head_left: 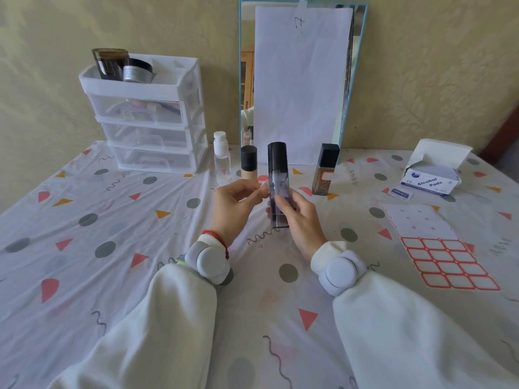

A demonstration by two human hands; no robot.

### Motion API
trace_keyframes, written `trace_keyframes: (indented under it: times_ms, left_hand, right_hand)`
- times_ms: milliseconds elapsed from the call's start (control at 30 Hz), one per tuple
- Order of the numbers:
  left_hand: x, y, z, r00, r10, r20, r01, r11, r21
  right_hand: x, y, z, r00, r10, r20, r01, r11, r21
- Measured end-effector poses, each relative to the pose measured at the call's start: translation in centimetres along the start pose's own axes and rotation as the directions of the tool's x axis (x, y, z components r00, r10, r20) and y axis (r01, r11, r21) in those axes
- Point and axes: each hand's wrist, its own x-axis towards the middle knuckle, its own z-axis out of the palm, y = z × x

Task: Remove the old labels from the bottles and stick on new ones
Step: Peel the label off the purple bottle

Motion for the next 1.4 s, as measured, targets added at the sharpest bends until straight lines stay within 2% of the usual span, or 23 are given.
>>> trace_keyframes:
  times_ms: [200, 367, 567, 733, 833, 1067, 1233, 1333, 1400]
  left_hand:
    - [0.1, 0.0, 0.1, 0.991, 0.132, -0.031, -0.126, 0.98, 0.154]
    - [0.0, -0.2, 0.0, 0.993, 0.118, 0.0, -0.115, 0.969, 0.219]
    - [-0.1, 0.3, 0.0, 1.0, -0.014, -0.003, 0.014, 1.0, -0.02]
    - [-0.1, 0.6, -0.1, 0.997, -0.074, 0.025, 0.077, 0.986, -0.148]
    - [-0.2, 0.5, -0.1, 0.996, -0.087, 0.032, 0.09, 0.987, -0.134]
    - [-0.1, 0.8, -0.1, 0.995, -0.096, 0.029, 0.1, 0.973, -0.208]
    - [-0.1, 0.7, -0.2, 0.993, -0.102, 0.063, 0.112, 0.977, -0.184]
    - [-0.2, 0.7, -0.2, 1.0, -0.008, -0.004, 0.008, 0.994, -0.105]
    - [-0.2, 0.6, -0.2, 0.991, 0.112, -0.075, -0.111, 0.993, 0.028]
  right_hand:
    - [-0.1, 0.0, -0.1, 0.991, -0.134, 0.005, 0.133, 0.975, -0.18]
    - [0.1, 0.2, -0.5, 0.981, -0.191, -0.029, 0.174, 0.937, -0.302]
    - [0.1, -0.1, -0.1, 0.999, -0.034, -0.018, 0.032, 0.997, -0.073]
    - [0.1, -0.2, -0.3, 0.997, 0.065, -0.047, -0.064, 0.997, 0.03]
    - [0.2, -0.2, -0.4, 0.993, 0.099, -0.062, -0.093, 0.992, 0.083]
    - [0.1, -0.2, -0.2, 0.994, 0.105, 0.022, -0.105, 0.994, 0.035]
    - [0.1, -0.4, -0.2, 0.994, 0.105, 0.019, -0.105, 0.994, 0.018]
    - [0.2, -0.3, -0.3, 0.995, 0.096, -0.006, -0.095, 0.995, 0.042]
    - [0.3, -0.1, -0.3, 0.997, 0.076, -0.029, -0.074, 0.996, 0.057]
